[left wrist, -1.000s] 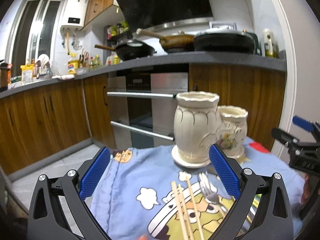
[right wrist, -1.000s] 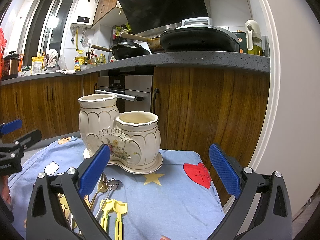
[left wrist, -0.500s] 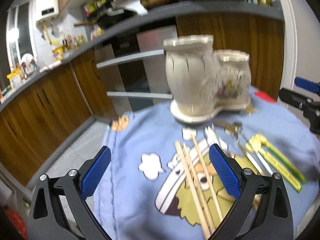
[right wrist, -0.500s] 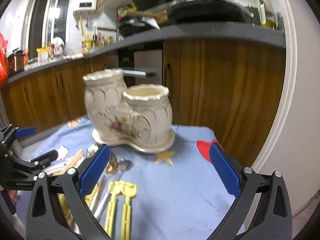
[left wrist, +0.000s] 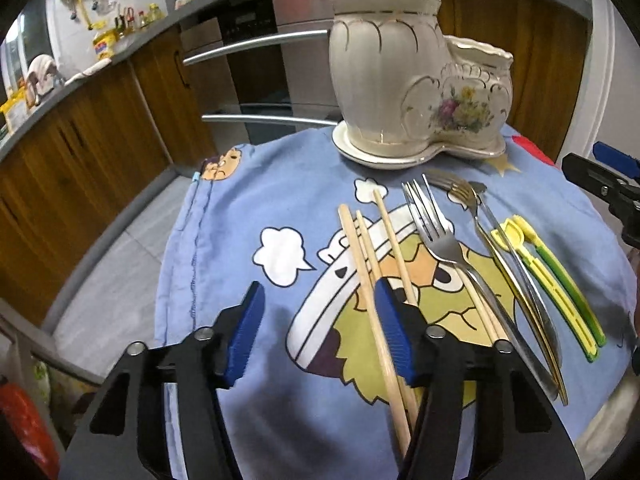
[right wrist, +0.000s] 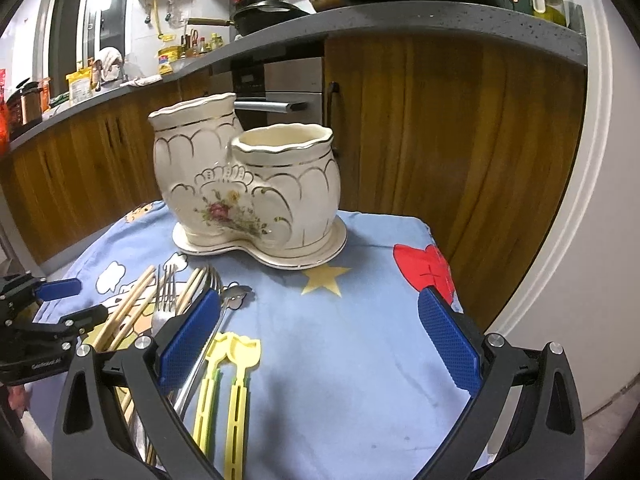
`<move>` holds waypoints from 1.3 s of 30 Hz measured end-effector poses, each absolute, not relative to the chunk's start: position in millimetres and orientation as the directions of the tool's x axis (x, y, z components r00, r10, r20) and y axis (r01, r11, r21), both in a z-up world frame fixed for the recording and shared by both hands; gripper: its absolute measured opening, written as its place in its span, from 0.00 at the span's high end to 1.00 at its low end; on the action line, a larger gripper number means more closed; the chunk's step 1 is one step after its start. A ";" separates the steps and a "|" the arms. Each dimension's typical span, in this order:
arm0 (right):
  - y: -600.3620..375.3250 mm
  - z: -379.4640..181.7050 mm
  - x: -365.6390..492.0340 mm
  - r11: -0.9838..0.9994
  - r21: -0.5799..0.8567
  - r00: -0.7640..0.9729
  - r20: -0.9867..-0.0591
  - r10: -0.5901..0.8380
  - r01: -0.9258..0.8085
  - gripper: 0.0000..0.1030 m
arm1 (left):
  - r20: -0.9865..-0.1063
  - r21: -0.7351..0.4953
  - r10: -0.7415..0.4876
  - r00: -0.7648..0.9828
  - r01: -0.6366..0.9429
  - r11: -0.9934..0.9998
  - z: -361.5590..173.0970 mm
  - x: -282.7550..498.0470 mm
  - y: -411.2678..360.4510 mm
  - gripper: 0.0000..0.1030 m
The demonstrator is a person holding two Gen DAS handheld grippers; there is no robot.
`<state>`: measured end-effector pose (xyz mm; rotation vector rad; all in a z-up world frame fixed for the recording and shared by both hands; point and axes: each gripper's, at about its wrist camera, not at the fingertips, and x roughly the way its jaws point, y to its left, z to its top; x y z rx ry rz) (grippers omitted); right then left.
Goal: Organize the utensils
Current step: 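Grasp a wooden chopstick with the left tool while the right tool grasps a yellow spoon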
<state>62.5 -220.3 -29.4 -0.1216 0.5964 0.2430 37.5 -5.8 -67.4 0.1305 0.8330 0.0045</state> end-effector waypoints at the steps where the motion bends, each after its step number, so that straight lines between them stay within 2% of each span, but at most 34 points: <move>1: -221.7 -29.3 62.2 0.964 -0.039 0.799 -0.569 0.195 -0.263 0.05 | -0.743 0.116 0.053 0.667 0.050 0.992 -68.4 37.9 -7.1 0.47; 11: -231.4 -29.7 62.8 0.965 -0.016 0.800 -0.563 0.209 -0.263 0.05 | -0.761 0.147 0.072 0.644 0.062 0.987 -74.0 44.2 -19.1 0.56; 17: -233.8 -29.9 62.8 0.965 -0.008 0.798 -0.564 0.213 -0.263 0.05 | -0.773 0.127 0.046 0.633 0.083 0.988 -73.6 46.2 -20.7 0.68; 19: -234.5 -30.0 62.6 0.963 -0.005 0.796 -0.565 0.218 -0.268 0.05 | -0.782 0.111 0.026 0.622 0.099 0.989 -73.3 47.9 -21.6 0.75; 26: -233.4 -33.9 66.5 0.954 0.022 0.760 -0.598 0.254 -0.301 0.05 | -0.803 0.059 -0.031 0.595 0.131 0.990 -73.4 60.1 -16.7 0.79; 29: -234.5 -35.2 66.6 0.949 0.038 0.743 -0.613 0.269 -0.312 0.09 | -0.797 0.056 -0.032 0.603 0.126 0.991 -74.2 59.8 -12.5 0.91; 35: -228.1 -42.4 60.0 0.928 -0.001 0.694 -0.664 0.279 -0.373 0.14 | -0.782 0.040 -0.051 0.621 0.132 0.991 -74.7 55.6 -8.7 0.94; 37: -220.9 -47.7 57.9 0.912 -0.029 0.668 -0.691 0.278 -0.410 0.19 | -0.773 0.033 -0.052 0.632 0.122 0.992 -74.5 53.7 -7.2 0.94; 39: -214.5 -52.6 56.6 0.898 -0.034 0.640 -0.713 0.285 -0.438 0.34 | -0.763 0.033 -0.054 0.645 0.122 0.992 -73.3 51.5 -7.1 0.94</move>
